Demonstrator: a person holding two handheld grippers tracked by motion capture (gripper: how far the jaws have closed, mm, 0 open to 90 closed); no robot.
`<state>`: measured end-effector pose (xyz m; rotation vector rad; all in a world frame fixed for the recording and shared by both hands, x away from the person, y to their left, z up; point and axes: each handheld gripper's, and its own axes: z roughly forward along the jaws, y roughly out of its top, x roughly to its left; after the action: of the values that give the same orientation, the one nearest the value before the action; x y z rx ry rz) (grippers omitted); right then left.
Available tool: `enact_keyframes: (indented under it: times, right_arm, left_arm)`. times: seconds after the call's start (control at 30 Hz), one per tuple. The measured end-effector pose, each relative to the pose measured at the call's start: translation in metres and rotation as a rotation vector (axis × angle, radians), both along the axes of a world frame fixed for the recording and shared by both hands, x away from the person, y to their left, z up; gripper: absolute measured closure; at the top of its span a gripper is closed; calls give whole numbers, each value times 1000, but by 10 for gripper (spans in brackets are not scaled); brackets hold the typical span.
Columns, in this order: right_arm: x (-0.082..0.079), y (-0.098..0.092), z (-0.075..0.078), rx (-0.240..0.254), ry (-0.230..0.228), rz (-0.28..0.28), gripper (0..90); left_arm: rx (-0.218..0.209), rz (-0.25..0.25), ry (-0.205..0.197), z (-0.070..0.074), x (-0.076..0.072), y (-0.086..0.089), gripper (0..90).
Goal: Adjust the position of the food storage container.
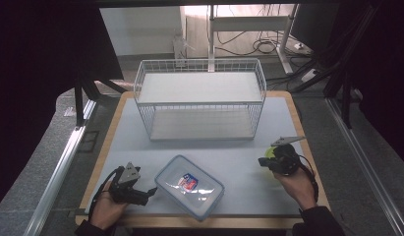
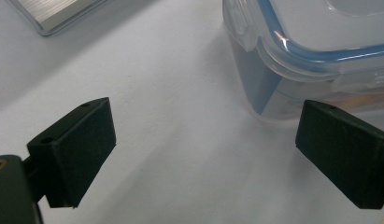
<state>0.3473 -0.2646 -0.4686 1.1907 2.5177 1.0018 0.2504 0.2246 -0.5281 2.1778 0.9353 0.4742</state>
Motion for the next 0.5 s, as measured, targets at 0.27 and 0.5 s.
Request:
enact_keyframes:
  times: [0.27, 0.5]
  right_arm:
    - [-6, -2, 4, 31, -32, 4, 900]
    - [-29, 11, 3, 54, -64, 78, 899]
  left_arm:
    - [-12, 16, 30, 2, 0, 1, 68]
    - [-29, 29, 34, 8, -2, 3, 124]
